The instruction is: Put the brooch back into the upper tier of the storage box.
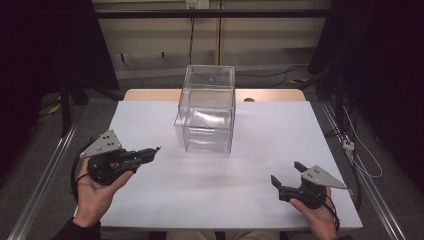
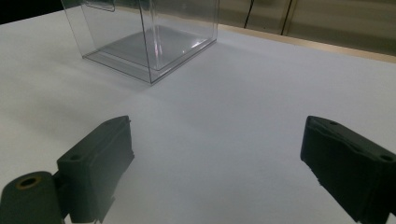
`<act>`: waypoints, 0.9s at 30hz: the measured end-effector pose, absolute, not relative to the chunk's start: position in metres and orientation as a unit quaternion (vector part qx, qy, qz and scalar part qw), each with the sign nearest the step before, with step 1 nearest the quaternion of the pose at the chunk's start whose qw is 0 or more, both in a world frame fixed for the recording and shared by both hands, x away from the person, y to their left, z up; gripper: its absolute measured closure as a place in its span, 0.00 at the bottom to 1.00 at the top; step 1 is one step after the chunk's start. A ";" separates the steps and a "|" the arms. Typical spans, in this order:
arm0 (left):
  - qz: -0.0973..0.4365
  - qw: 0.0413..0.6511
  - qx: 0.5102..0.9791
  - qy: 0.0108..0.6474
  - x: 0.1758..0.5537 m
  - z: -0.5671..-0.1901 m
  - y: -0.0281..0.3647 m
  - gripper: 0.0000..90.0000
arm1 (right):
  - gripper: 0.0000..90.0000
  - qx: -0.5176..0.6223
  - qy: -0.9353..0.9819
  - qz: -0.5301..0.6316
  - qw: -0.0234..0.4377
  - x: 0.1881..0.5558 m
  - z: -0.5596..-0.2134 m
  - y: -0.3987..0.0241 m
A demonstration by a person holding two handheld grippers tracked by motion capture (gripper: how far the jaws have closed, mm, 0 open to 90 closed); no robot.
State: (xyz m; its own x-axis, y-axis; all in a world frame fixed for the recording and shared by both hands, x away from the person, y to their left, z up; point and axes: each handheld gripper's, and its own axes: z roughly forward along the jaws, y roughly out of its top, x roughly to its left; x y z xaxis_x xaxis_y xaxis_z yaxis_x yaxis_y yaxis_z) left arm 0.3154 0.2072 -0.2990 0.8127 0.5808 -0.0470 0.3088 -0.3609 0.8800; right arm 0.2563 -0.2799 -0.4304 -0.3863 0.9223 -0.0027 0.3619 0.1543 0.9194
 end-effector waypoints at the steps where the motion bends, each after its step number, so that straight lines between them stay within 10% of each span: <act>1: 0.138 0.494 0.814 0.271 0.316 -0.297 0.206 0.93 | 0.10 0.461 0.695 0.459 0.305 0.256 -0.430 -0.280; 27: 0.121 0.529 0.800 0.256 0.328 -0.271 0.200 0.93 | 0.10 0.463 0.695 0.458 0.306 0.256 -0.430 -0.280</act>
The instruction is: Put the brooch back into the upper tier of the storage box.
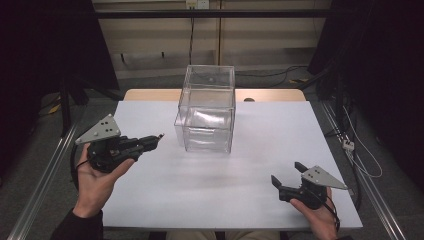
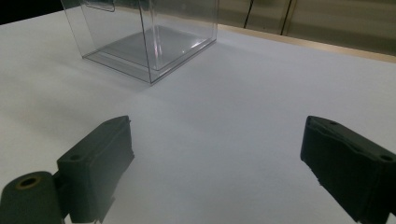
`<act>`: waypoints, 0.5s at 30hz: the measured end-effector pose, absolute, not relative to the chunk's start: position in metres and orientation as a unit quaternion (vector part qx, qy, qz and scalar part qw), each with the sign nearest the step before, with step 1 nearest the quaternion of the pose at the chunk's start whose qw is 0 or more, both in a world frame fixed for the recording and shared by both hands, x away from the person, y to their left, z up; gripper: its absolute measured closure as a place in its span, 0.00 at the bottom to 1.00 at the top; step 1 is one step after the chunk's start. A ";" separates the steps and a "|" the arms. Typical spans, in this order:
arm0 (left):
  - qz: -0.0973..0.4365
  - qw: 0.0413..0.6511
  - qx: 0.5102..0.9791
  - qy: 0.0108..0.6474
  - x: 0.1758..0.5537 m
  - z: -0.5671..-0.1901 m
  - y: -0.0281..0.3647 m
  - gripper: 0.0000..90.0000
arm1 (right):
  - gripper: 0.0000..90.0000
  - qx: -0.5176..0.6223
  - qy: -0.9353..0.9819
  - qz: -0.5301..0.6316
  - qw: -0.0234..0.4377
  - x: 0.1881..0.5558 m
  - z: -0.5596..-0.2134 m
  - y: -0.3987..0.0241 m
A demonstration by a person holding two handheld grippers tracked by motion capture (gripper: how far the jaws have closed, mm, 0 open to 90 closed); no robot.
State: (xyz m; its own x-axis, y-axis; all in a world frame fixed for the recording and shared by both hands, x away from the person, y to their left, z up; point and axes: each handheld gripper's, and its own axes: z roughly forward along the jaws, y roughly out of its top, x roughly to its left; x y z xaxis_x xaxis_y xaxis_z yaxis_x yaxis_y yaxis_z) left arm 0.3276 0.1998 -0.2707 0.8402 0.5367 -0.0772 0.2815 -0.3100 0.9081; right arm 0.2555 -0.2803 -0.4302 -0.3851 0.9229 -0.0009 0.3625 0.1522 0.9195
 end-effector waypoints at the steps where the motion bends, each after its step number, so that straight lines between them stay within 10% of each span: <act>1: 0.112 0.537 0.797 0.253 0.329 -0.269 0.199 0.93 | 0.10 0.463 0.695 0.458 0.305 0.256 -0.430 -0.280; 15: 0.129 0.539 0.798 0.238 0.334 -0.252 0.181 0.93 | 0.10 0.464 0.694 0.459 0.305 0.255 -0.430 -0.281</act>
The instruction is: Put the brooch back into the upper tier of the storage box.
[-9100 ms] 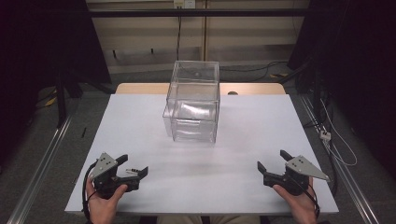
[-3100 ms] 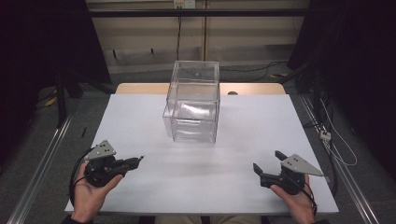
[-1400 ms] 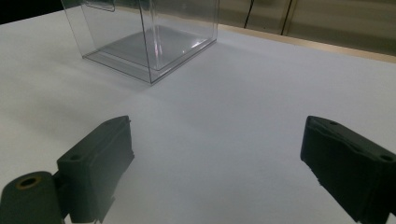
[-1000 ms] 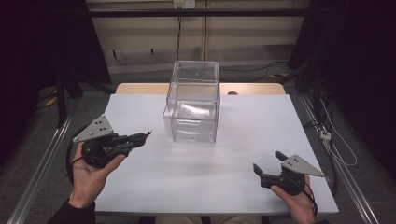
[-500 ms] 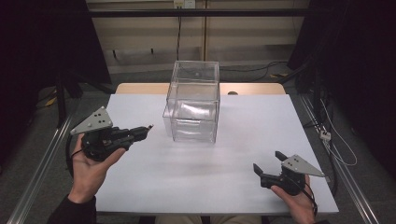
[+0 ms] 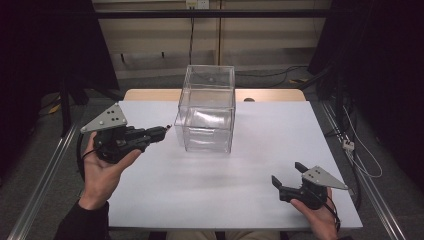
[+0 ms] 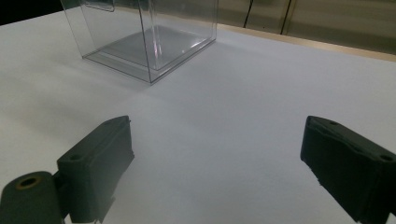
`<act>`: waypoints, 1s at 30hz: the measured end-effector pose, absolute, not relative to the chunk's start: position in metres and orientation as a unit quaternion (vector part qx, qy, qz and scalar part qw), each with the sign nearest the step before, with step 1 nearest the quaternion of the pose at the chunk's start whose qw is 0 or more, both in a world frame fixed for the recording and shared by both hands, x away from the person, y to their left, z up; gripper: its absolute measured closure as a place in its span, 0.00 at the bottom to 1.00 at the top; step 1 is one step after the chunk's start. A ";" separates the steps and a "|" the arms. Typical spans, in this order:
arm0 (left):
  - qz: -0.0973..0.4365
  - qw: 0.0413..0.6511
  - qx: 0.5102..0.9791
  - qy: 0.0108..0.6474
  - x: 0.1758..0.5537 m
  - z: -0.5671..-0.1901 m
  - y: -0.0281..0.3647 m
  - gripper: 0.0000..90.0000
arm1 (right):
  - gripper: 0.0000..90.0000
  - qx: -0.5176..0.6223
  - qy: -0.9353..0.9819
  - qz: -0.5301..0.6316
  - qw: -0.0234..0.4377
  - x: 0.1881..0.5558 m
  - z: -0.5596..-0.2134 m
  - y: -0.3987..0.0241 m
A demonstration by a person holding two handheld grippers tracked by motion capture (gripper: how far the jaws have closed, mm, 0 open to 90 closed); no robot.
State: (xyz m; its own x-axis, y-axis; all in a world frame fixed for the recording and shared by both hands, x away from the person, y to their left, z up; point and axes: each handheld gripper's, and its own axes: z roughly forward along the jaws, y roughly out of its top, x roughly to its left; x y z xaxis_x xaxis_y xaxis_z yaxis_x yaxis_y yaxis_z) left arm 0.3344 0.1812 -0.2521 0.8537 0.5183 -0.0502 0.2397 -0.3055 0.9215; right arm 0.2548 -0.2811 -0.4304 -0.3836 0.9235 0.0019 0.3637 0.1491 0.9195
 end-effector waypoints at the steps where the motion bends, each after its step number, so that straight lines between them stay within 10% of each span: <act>1: 0.128 0.544 0.796 0.234 0.334 -0.251 0.180 0.93 | 0.10 0.464 0.694 0.459 0.305 0.255 -0.430 -0.281; 30: 0.121 0.544 0.800 0.222 0.348 -0.239 0.156 0.93 | 0.10 0.464 0.694 0.459 0.304 0.254 -0.430 -0.281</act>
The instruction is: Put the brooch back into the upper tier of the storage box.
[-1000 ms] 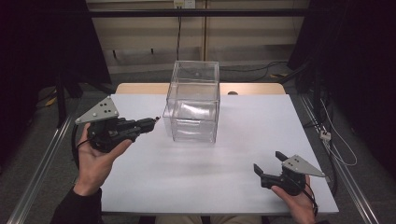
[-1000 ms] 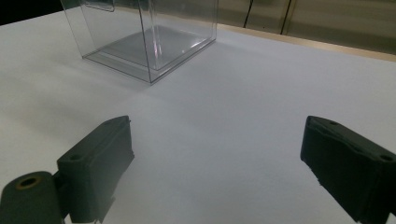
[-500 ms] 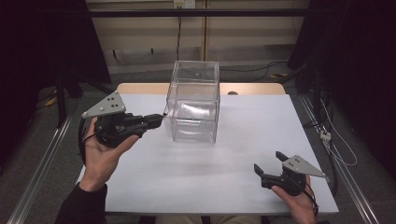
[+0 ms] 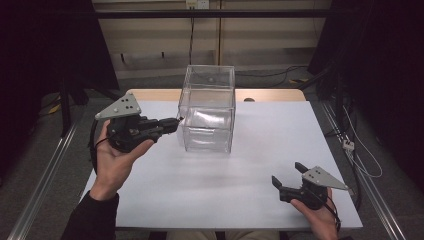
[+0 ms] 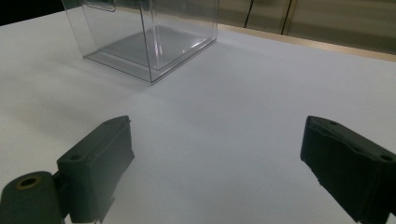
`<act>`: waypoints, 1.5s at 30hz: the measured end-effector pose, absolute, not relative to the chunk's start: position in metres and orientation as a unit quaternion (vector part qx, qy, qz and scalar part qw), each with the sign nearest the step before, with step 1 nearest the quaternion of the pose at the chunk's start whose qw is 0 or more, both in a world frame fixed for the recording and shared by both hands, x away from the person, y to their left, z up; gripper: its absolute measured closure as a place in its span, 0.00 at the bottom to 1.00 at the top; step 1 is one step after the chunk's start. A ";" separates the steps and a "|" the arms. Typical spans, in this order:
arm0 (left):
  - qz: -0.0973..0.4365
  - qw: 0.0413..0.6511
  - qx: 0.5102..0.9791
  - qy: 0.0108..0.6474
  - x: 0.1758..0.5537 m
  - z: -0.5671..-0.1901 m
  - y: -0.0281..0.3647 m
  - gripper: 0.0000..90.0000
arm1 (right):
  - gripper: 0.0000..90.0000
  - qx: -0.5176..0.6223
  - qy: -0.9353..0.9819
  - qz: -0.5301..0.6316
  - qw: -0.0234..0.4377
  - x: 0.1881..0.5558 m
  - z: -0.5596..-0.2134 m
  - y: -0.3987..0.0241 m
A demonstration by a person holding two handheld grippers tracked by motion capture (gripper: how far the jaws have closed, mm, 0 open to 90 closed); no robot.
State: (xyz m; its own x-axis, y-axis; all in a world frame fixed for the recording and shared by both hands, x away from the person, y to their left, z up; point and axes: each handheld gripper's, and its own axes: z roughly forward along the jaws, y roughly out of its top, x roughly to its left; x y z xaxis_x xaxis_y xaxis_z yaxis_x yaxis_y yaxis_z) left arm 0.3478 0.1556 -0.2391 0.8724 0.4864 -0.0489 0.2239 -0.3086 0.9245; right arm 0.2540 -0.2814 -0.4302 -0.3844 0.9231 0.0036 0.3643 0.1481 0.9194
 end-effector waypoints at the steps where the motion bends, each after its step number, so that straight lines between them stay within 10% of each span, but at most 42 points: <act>1: 0.121 0.542 0.802 0.221 0.349 -0.238 0.154 0.93 | 0.10 0.464 0.694 0.459 0.304 0.254 -0.430 -0.281; 45: 0.140 0.523 0.811 0.221 0.373 -0.234 0.127 0.93 | 0.10 0.463 0.694 0.460 0.304 0.254 -0.430 -0.281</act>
